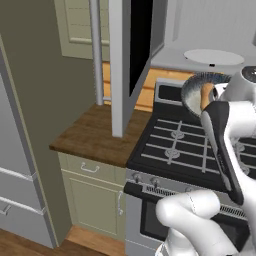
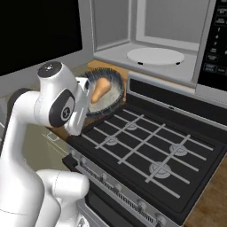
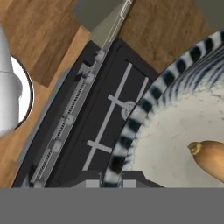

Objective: Pick the squash from the sink and place it in the bowl. Then pick the bowl and place it in the microwave. Then close the microwave door and press the start button.

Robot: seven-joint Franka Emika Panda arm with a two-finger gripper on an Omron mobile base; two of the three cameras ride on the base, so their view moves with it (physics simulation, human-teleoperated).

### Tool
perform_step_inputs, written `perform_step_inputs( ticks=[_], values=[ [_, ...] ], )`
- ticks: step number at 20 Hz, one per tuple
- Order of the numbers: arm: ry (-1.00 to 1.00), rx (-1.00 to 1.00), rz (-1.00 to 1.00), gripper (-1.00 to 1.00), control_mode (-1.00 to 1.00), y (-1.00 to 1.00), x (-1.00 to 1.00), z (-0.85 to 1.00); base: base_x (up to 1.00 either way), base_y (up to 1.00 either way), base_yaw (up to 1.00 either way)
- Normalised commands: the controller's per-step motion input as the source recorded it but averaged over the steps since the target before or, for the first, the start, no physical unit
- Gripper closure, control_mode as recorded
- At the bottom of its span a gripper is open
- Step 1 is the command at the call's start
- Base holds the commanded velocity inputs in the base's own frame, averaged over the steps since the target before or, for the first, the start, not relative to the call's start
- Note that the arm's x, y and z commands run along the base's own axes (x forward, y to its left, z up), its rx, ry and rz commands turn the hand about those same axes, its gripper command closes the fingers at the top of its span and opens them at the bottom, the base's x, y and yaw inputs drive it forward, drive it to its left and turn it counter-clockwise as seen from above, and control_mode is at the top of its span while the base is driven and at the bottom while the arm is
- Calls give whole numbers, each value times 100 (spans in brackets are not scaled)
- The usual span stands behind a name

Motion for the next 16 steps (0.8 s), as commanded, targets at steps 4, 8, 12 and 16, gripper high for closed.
perform_step_inputs(
  ticks=[4,8,12,16],
  values=[
    [-4,0,-3,100,-100,-16,0,80,0,0,0],
    [0,0,-1,100,-100,-26,2,78,0,0,0],
    [-2,0,-2,100,-100,-37,12,77,0,0,0],
    [-1,0,-6,100,-100,-39,48,59,0,0,0]
  ],
)
